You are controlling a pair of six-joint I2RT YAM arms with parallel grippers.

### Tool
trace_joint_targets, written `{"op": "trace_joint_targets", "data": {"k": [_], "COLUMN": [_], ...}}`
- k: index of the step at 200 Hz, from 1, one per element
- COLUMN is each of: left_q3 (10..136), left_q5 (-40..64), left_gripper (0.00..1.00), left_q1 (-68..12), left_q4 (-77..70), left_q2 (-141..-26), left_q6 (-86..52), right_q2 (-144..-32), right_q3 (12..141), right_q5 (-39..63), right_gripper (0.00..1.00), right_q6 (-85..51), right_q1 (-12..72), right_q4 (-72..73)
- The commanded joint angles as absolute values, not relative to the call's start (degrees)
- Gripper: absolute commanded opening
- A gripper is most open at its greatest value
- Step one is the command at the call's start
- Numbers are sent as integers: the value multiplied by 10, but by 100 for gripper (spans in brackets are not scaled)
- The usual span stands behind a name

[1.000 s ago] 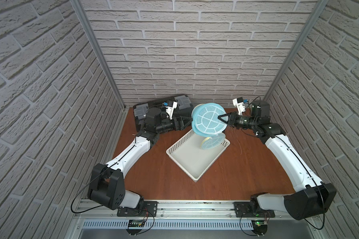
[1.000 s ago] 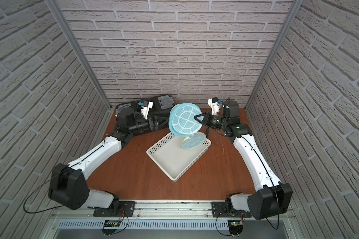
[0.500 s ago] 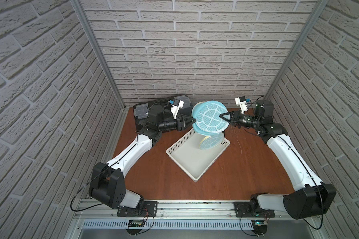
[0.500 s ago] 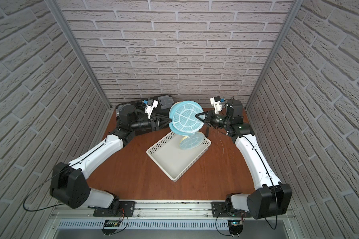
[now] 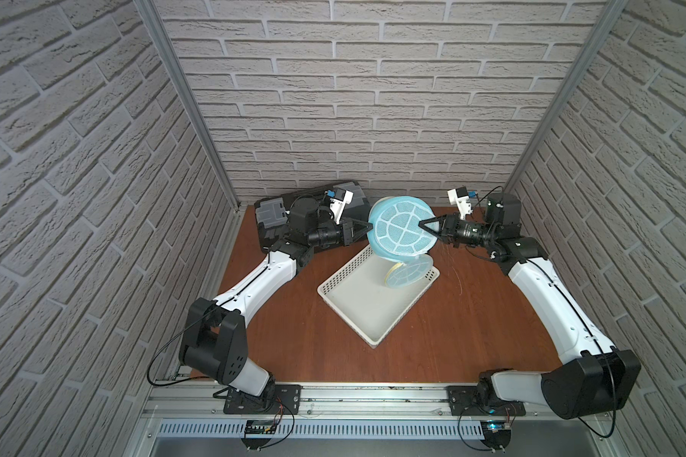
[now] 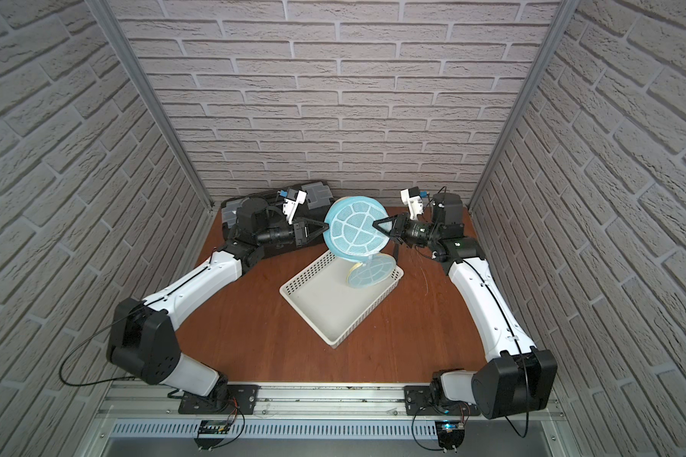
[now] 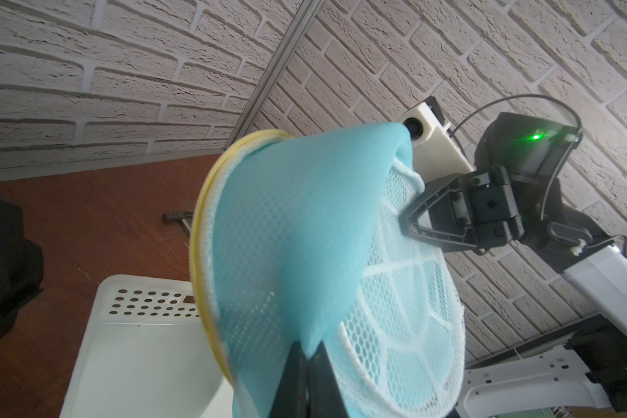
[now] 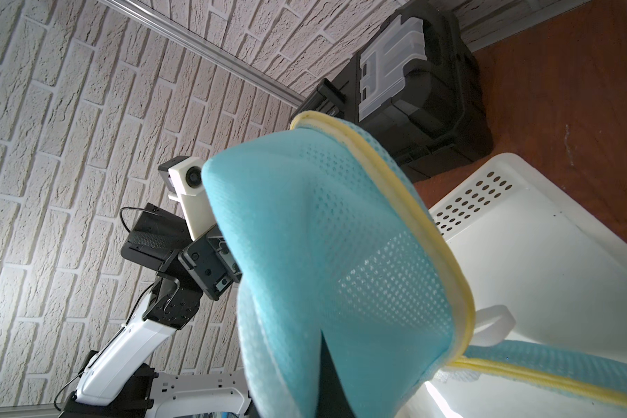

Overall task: Turn the laundry bag inside out
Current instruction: Turn over the laundry bag.

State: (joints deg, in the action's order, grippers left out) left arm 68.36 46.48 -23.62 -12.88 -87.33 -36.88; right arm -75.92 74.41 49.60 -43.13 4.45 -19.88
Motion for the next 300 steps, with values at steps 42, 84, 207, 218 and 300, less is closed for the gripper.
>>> {"op": "trace_joint_targets", "data": {"k": [42, 84, 207, 218, 300], "left_q3": [716, 747, 653, 632, 577], "left_q5": [434, 476, 174, 107, 111], "left_gripper": [0, 0, 66, 73, 87], "left_q1": [-225, -248, -227, -216, -352], "left_q4": [-150, -110, -139, -94, -191], "left_q2": [-928, -964, -826, -799, -804], "left_q6": [-463, -460, -462, -490, -730], "right_q2": [-742, -745, -788, -791, -790], "right_q3": [729, 736, 681, 666, 565], "right_q5": [630, 630, 445, 415, 252], "right_gripper": [3, 3, 3, 3, 3], "right_q6": [-503, -497, -436, -463, -618], "right_q1": [65, 74, 78, 79, 121], "right_q4": [-16, -15, -103, -73, 130]}}
